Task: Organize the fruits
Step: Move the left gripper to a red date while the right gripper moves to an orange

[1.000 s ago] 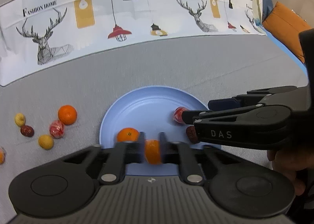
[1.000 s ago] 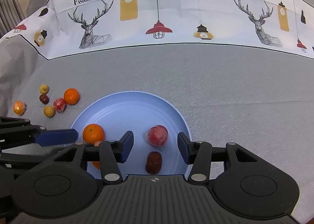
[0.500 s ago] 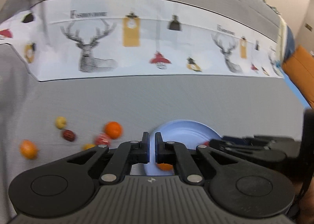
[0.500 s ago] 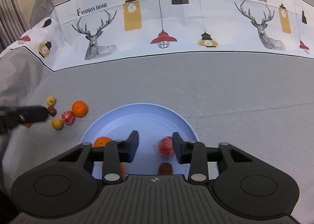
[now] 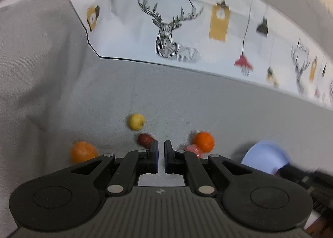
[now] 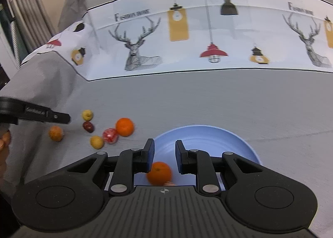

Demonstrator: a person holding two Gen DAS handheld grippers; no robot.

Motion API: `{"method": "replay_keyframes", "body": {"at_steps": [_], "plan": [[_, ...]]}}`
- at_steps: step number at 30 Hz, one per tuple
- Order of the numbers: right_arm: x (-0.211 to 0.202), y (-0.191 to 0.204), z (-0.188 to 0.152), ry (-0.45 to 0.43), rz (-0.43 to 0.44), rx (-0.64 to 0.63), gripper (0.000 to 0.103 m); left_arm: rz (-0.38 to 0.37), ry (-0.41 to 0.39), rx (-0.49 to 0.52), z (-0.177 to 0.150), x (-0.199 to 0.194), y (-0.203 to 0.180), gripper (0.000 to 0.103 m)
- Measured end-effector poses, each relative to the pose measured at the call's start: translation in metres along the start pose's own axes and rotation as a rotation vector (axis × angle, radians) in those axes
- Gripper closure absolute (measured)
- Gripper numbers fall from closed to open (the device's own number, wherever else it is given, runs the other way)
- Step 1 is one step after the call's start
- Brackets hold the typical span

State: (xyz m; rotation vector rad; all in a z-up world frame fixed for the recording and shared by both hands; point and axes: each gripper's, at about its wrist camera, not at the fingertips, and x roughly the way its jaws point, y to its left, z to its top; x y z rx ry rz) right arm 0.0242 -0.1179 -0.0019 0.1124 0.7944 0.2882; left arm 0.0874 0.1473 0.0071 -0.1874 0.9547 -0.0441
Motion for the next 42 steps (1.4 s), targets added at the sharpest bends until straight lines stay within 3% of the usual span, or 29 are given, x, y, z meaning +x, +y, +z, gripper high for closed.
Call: {"method": "replay_keyframes", "body": {"at_steps": [3, 5, 15, 20, 25, 30, 35, 42], "plan": [[0.005, 0.006, 0.002, 0.001, 0.014, -0.001, 0.08, 0.026, -0.033, 0.032, -0.004, 0.007, 0.003, 0.098], [0.009, 0.01, 0.003, 0.002, 0.022, 0.004, 0.08, 0.042, -0.006, 0.005, -0.009, 0.019, 0.01, 0.098], [0.032, 0.026, 0.012, 0.001, 0.056, 0.018, 0.08, -0.051, -0.045, -0.24, 0.0, 0.026, 0.04, 0.098], [0.049, 0.033, 0.019, -0.001, 0.072, 0.031, 0.079, -0.123, -0.022, -0.338, 0.001, 0.034, 0.05, 0.098], [0.07, 0.038, 0.028, 0.01, 0.093, 0.054, 0.074, -0.132, -0.011, -0.341, 0.002, 0.041, 0.047, 0.091], [0.094, 0.047, 0.036, 0.035, 0.103, 0.052, 0.051, -0.084, 0.006, -0.317, 0.003, 0.049, 0.041, 0.078], [0.117, 0.059, 0.039, 0.078, 0.065, 0.001, 0.036, -0.021, 0.026, -0.247, 0.002, 0.056, 0.032, 0.067], [0.139, 0.06, 0.036, 0.145, 0.029, -0.011, 0.036, 0.044, 0.064, -0.187, 0.001, 0.068, 0.025, 0.067]]}}
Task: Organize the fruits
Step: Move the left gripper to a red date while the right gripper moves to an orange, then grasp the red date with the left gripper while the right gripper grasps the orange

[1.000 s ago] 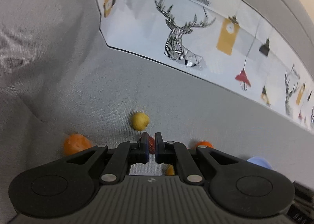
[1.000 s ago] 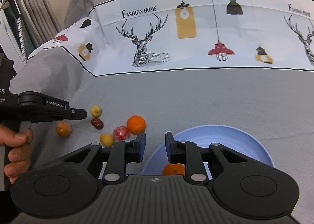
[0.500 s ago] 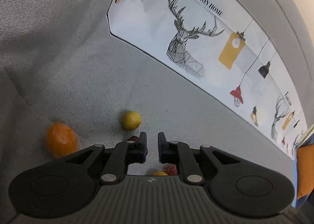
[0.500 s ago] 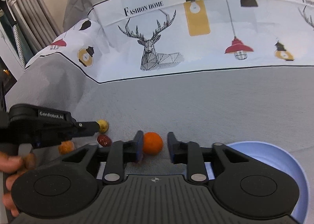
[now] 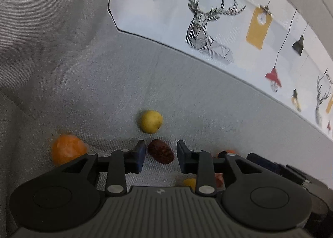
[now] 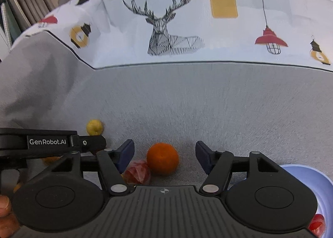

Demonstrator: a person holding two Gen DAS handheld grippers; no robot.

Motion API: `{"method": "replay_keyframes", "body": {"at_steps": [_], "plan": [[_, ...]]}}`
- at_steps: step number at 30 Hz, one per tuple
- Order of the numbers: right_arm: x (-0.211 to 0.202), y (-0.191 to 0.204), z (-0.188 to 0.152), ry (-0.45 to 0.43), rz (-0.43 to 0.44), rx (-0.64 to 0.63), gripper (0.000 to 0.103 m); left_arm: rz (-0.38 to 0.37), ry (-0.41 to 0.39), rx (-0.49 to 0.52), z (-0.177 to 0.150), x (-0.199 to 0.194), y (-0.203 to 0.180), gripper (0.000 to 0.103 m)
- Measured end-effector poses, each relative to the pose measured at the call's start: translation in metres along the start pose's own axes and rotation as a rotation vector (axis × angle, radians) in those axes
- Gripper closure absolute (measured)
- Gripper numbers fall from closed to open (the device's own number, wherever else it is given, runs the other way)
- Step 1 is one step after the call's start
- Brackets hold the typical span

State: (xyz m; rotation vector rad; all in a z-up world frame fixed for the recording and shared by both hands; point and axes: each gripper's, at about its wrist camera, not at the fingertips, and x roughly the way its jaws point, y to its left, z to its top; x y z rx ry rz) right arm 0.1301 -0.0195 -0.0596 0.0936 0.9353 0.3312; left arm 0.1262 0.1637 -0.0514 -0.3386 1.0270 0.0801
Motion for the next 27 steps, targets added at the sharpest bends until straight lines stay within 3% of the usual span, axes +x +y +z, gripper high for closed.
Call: {"method": "replay_keyframes", "body": {"at_steps": [4, 7, 10, 12, 18, 27], "plan": [[0.007, -0.001, -0.002, 0.025, -0.005, 0.004, 0.036, 0.029, 0.008, 0.042, -0.002, 0.004, -0.006, 0.067], [0.008, 0.0, -0.002, 0.028, 0.001, -0.003, 0.042, 0.053, 0.005, 0.084, -0.003, 0.005, -0.013, 0.068], [0.008, -0.001, -0.002, 0.03, 0.02, -0.002, 0.058, 0.07, 0.006, 0.115, -0.005, 0.005, -0.016, 0.083], [0.007, 0.0, -0.002, 0.029, 0.022, -0.009, 0.066, 0.074, 0.005, 0.123, -0.006, 0.005, -0.016, 0.083], [-0.003, 0.004, 0.002, -0.032, 0.047, -0.017, 0.067, 0.095, -0.023, 0.126, -0.004, -0.001, -0.015, 0.083], [0.008, 0.005, -0.003, 0.015, 0.004, -0.032, 0.067, 0.125, 0.006, 0.185, -0.009, 0.006, -0.019, 0.083]]}}
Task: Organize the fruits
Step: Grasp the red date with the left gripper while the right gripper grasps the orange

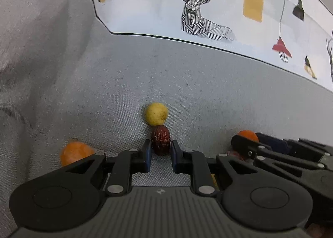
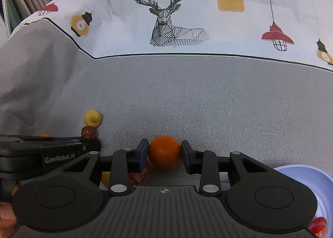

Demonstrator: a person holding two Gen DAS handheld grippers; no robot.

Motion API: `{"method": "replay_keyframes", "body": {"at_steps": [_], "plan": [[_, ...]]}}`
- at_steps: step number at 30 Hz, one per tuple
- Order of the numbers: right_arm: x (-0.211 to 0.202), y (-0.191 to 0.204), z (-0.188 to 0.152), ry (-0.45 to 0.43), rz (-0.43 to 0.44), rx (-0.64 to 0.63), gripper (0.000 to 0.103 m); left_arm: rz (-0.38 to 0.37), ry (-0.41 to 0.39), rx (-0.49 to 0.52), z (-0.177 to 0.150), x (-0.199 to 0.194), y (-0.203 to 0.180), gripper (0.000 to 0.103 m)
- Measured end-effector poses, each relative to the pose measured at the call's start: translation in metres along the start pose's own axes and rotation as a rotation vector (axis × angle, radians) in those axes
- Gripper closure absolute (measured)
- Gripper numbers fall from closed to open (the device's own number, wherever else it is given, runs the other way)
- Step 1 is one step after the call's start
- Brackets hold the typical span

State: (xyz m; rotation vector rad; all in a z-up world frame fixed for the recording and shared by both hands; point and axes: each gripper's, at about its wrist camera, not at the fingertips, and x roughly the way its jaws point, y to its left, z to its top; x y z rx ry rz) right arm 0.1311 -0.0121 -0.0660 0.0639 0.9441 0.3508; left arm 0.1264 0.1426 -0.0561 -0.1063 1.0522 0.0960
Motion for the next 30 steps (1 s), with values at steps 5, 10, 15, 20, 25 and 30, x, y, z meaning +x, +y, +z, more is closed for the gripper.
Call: {"method": "replay_keyframes", "body": {"at_steps": [5, 10, 15, 20, 25, 30], "plan": [[0.0, 0.0, -0.001, -0.001, 0.0, -0.001, 0.067, -0.002, 0.0, 0.003, 0.0, 0.001, 0.001, 0.083], [0.0, 0.001, 0.0, -0.004, -0.002, -0.003, 0.067, 0.003, -0.003, 0.012, 0.001, 0.001, -0.001, 0.084], [-0.005, 0.0, 0.001, -0.03, 0.018, 0.012, 0.067, 0.012, -0.017, -0.027, 0.005, -0.004, 0.004, 0.084], [-0.017, 0.002, 0.005, -0.084, 0.036, 0.015, 0.067, 0.01, -0.039, -0.032, 0.008, -0.017, 0.005, 0.084], [-0.038, -0.001, 0.008, -0.15, 0.048, 0.025, 0.068, 0.023, -0.072, -0.039, 0.01, -0.035, 0.007, 0.084], [-0.068, -0.006, 0.007, -0.221, 0.06, 0.026, 0.068, 0.027, -0.097, -0.045, 0.006, -0.051, 0.004, 0.084]]}}
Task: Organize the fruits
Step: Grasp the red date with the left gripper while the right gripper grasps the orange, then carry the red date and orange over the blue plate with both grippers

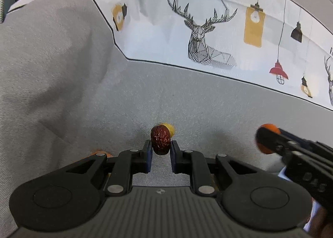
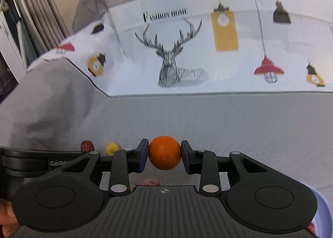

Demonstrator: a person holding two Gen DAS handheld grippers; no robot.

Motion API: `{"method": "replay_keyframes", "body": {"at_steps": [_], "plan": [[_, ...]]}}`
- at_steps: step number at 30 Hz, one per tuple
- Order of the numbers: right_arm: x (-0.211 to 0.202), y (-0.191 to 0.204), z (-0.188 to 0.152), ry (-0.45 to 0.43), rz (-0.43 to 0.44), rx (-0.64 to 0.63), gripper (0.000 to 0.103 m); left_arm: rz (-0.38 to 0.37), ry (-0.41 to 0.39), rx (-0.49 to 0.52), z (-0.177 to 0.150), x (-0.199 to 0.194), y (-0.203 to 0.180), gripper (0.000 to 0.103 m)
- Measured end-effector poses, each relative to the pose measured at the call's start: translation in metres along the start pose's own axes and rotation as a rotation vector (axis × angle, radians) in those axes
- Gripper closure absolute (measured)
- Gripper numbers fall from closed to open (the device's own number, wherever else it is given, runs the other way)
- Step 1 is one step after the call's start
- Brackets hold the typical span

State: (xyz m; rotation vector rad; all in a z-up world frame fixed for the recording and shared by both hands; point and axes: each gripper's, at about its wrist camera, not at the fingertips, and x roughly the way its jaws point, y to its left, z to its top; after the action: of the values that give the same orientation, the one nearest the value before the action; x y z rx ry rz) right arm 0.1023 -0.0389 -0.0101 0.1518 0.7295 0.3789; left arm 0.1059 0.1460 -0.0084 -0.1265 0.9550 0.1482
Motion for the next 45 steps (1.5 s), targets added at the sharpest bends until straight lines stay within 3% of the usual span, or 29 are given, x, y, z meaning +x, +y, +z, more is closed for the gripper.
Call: {"method": "replay_keyframes", "body": {"at_steps": [9, 15, 19, 30, 37, 45], "plan": [[-0.1, -0.018, 0.026, -0.112, -0.031, -0.022, 0.068, -0.032, -0.023, 0.02, -0.006, -0.014, -0.021, 0.084], [-0.149, -0.051, -0.007, -0.117, -0.105, 0.028, 0.068, -0.06, -0.029, 0.041, -0.011, -0.02, -0.034, 0.084], [-0.145, -0.076, -0.039, -0.031, -0.16, 0.086, 0.068, -0.077, -0.035, 0.057, -0.016, -0.026, -0.038, 0.084], [-0.147, -0.107, -0.052, 0.015, -0.214, 0.076, 0.068, -0.114, -0.04, 0.045, -0.013, -0.03, -0.031, 0.084], [-0.145, -0.118, -0.05, 0.02, -0.234, 0.079, 0.068, -0.174, -0.053, 0.157, -0.017, -0.028, -0.061, 0.084], [-0.135, -0.117, -0.052, 0.059, -0.21, 0.06, 0.068, -0.326, -0.12, 0.367, -0.038, -0.044, -0.109, 0.084]]}}
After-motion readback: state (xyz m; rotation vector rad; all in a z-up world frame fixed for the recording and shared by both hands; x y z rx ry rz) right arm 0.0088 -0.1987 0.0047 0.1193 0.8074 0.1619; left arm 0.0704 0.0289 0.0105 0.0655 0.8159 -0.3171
